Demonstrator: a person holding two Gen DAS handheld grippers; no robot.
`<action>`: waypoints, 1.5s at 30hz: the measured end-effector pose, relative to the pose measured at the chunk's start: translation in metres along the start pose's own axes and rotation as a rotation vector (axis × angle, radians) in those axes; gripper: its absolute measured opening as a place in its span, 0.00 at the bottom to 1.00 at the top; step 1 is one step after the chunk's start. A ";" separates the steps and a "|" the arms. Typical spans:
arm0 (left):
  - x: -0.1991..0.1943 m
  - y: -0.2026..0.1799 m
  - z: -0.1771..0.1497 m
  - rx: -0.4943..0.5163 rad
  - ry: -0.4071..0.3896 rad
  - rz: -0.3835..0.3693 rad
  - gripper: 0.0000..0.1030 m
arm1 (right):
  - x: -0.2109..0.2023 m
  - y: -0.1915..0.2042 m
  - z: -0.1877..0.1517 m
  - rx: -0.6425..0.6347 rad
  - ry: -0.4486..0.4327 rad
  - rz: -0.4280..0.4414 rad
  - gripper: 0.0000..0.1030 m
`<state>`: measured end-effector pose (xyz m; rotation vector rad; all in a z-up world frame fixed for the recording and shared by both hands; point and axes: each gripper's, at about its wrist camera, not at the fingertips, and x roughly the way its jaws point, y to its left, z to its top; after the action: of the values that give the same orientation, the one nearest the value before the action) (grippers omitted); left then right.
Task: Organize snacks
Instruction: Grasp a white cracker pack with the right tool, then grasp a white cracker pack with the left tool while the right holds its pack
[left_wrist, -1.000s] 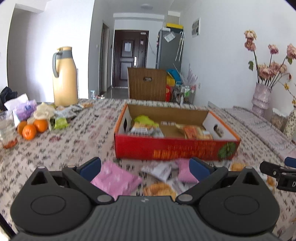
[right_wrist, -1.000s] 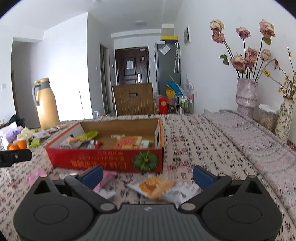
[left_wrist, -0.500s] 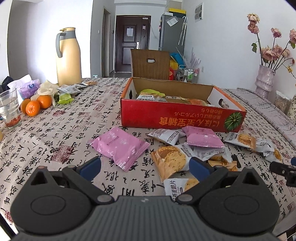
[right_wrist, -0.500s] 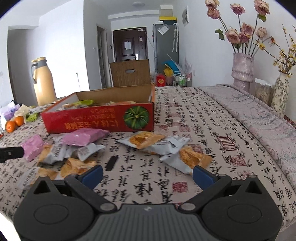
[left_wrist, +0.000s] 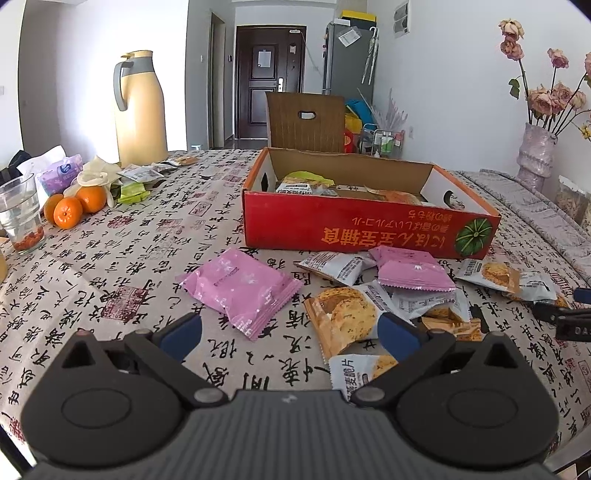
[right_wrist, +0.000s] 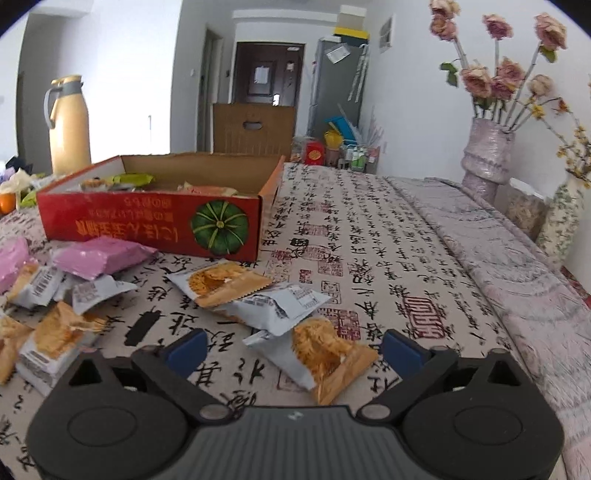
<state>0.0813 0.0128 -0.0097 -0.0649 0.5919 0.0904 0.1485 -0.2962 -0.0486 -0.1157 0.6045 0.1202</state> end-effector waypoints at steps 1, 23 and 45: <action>0.000 0.000 0.000 0.001 0.001 0.002 1.00 | 0.004 -0.001 0.001 -0.006 0.007 0.010 0.87; 0.003 -0.008 0.002 0.001 0.033 -0.010 1.00 | -0.020 -0.004 -0.014 0.045 -0.078 0.032 0.31; 0.026 -0.048 -0.017 0.068 0.170 -0.036 1.00 | -0.067 0.038 -0.027 0.111 -0.177 0.164 0.29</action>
<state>0.0982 -0.0343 -0.0368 -0.0172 0.7625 0.0303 0.0729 -0.2682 -0.0354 0.0520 0.4418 0.2532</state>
